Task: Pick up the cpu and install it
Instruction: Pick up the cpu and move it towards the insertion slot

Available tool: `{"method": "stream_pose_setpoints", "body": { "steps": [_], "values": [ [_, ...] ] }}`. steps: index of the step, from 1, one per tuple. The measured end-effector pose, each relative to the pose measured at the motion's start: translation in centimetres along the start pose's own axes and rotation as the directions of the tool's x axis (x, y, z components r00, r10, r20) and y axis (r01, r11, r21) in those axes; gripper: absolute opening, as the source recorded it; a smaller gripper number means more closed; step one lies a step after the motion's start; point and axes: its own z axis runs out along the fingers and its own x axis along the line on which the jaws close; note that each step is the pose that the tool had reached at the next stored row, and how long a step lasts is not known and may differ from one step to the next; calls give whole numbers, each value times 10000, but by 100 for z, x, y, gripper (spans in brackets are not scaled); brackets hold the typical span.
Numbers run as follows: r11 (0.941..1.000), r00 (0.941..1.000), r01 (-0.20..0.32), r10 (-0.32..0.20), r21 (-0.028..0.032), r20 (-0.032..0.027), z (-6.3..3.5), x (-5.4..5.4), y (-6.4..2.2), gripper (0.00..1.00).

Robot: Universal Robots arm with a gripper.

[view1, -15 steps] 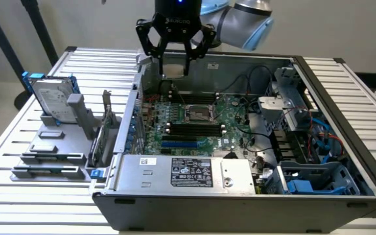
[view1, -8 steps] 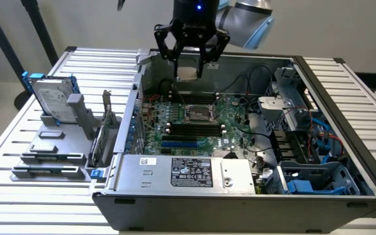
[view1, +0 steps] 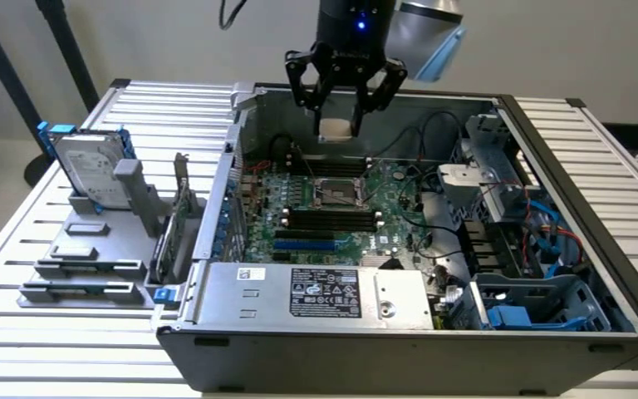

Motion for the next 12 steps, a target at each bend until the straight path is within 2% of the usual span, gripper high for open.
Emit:
{"method": "stream_pose_setpoints", "body": {
  "steps": [9,12],
  "values": [
    [10000,10000,-29,29,-2,-11,161,-127,130,55],
    [9999,9999,-133,133,-8,-9,215,-154,142,55]
  ]
}}
